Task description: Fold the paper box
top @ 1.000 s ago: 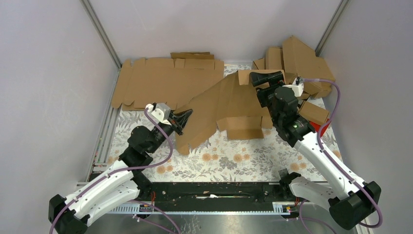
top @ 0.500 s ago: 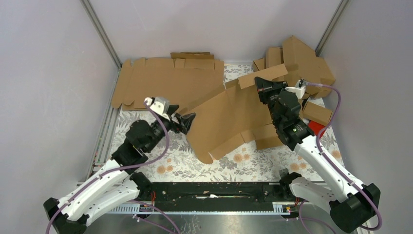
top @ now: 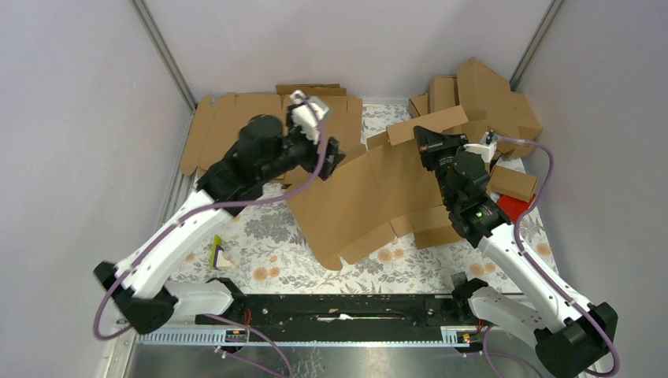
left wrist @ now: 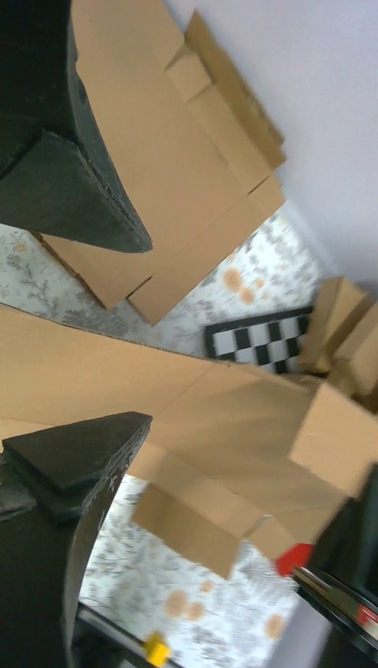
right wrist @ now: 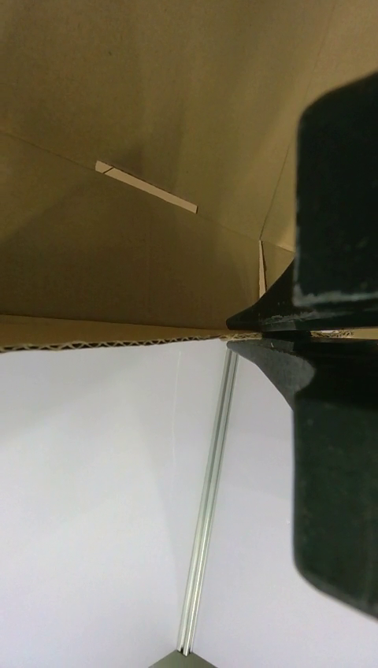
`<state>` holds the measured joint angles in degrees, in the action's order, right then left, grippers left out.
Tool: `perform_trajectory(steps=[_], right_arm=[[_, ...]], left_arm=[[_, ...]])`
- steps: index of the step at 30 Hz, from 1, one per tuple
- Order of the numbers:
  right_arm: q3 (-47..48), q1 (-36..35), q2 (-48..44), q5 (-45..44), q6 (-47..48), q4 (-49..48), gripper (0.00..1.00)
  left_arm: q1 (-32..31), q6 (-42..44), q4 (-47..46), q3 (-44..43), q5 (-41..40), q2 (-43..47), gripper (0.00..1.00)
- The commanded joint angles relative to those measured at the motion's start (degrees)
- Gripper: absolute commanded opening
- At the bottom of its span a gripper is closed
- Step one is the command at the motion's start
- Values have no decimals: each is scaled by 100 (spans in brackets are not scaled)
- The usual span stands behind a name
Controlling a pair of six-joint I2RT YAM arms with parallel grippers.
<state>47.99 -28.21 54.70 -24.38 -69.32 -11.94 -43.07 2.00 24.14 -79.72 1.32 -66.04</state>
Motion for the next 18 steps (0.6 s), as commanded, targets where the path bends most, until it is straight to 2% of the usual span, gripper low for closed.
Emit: perform_trajectory(steps=[1, 6, 8, 9, 10, 12, 13, 14, 16, 17, 18], right_arm=[[5, 17, -185, -160, 82, -352, 0], [-30, 18, -247, -214, 70, -352, 0], [-37, 20, -248, -216, 44, -352, 0], [-55, 13, -249, -205, 34, -359, 0], [-78, 21, -248, -199, 21, -396, 0], [-132, 17, -284, -202, -8, -421, 0], [-158, 17, -297, -219, -11, -422, 1], [-189, 17, -330, -231, -4, -418, 11], [-233, 17, -388, -211, 126, -418, 46], [-207, 19, -412, -142, 341, -422, 59], [-154, 17, -424, -16, 637, -386, 67]], left_arm=[[-8, 409, 725, -481, 759, -757, 79], [-8, 404, 724, -546, 909, -1080, 72], [-9, 443, 723, -525, 976, -1111, 62], [-5, 471, 723, -503, 963, -1112, 54], [-8, 502, 719, -485, 904, -1108, 40], [-15, 602, 736, -455, 746, -1072, 5], [-17, 688, 740, -436, 682, -1034, 0], [-28, 778, 734, -408, 636, -951, 0], [-61, 941, 666, -316, 487, -750, 0], [-74, 995, 674, -323, 378, -631, 0], [-75, 1041, 720, -365, 273, -575, 0]])
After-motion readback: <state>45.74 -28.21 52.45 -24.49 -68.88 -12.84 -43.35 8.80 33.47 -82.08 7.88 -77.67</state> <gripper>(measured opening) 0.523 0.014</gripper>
